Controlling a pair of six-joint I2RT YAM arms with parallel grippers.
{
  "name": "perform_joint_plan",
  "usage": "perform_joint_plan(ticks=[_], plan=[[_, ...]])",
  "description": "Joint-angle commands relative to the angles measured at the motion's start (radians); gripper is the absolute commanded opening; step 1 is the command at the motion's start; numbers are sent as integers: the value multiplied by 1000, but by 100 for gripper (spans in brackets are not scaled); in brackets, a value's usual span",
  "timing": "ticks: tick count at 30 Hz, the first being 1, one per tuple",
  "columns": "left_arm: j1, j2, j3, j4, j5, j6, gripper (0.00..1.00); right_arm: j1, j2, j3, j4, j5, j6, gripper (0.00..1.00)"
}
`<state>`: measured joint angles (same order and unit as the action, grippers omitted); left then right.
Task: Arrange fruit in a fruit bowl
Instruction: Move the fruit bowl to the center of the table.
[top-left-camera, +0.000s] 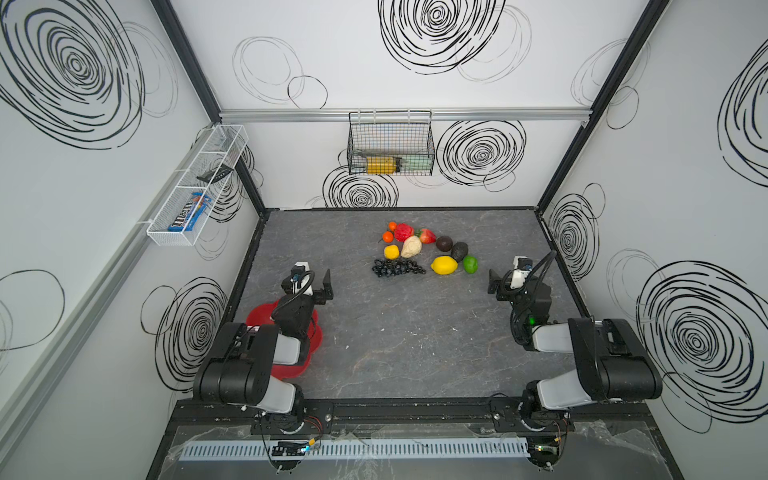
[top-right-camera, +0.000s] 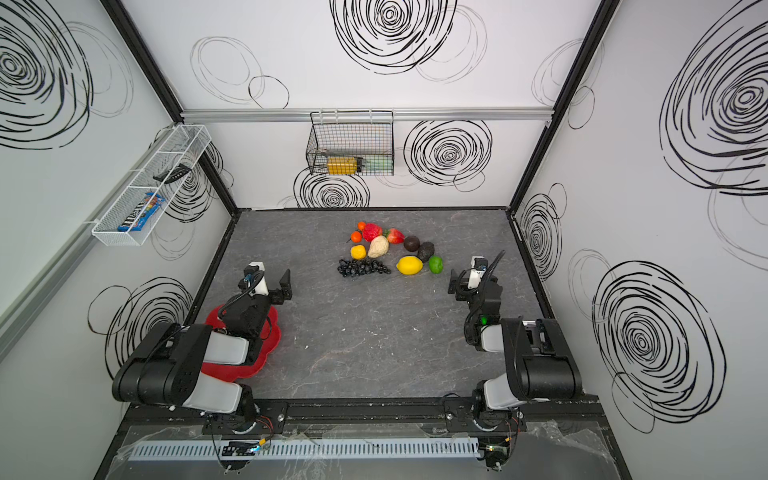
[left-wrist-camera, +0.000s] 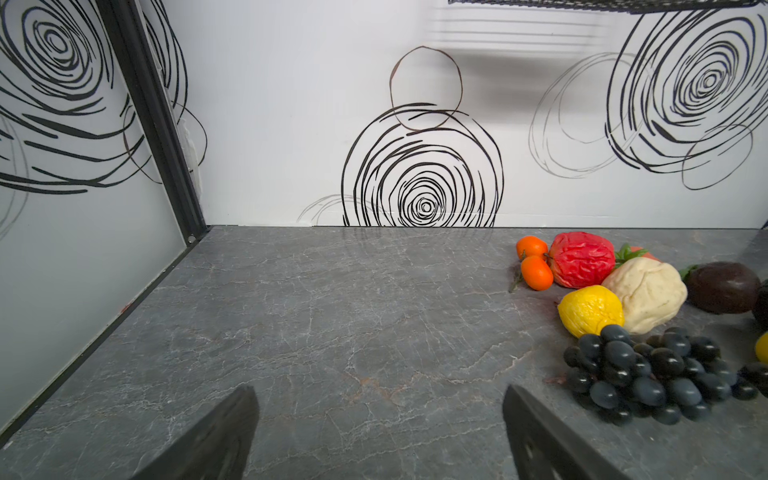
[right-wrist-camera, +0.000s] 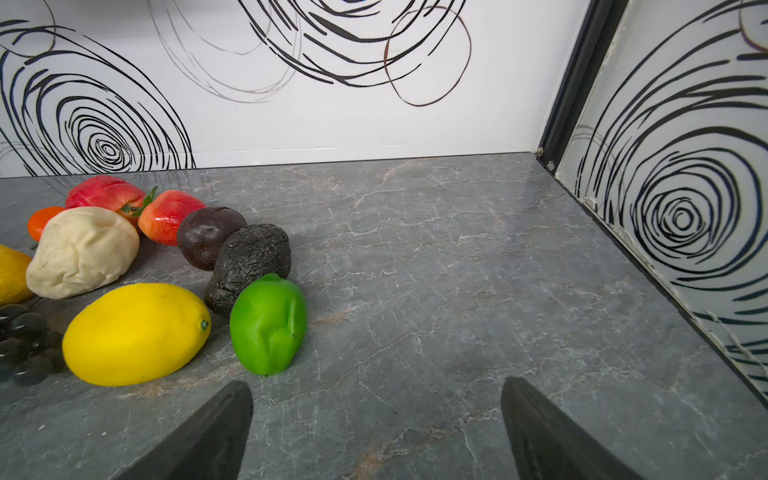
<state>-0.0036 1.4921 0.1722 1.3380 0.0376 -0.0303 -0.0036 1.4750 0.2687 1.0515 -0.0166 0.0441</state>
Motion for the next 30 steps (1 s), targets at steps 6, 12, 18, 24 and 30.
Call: perform_joint_plan(ticks=[6, 12, 18, 24, 30], plan=[[10, 7, -1, 73, 30, -5, 96, -4, 5, 15, 7, -10, -6, 97], [34, 12, -33, 140, 71, -28, 96, 22, -41, 4, -18, -16, -46, 97], [18, -148, -43, 23, 86, 8, 96, 114, -218, -1, -149, 83, -116, 97], [-221, -444, -17, -234, -205, 91, 96, 215, -421, 56, -318, 0, -129, 97], [-498, -669, 4, -370, -335, 58, 96, 318, -543, 168, -477, 23, 50, 97]])
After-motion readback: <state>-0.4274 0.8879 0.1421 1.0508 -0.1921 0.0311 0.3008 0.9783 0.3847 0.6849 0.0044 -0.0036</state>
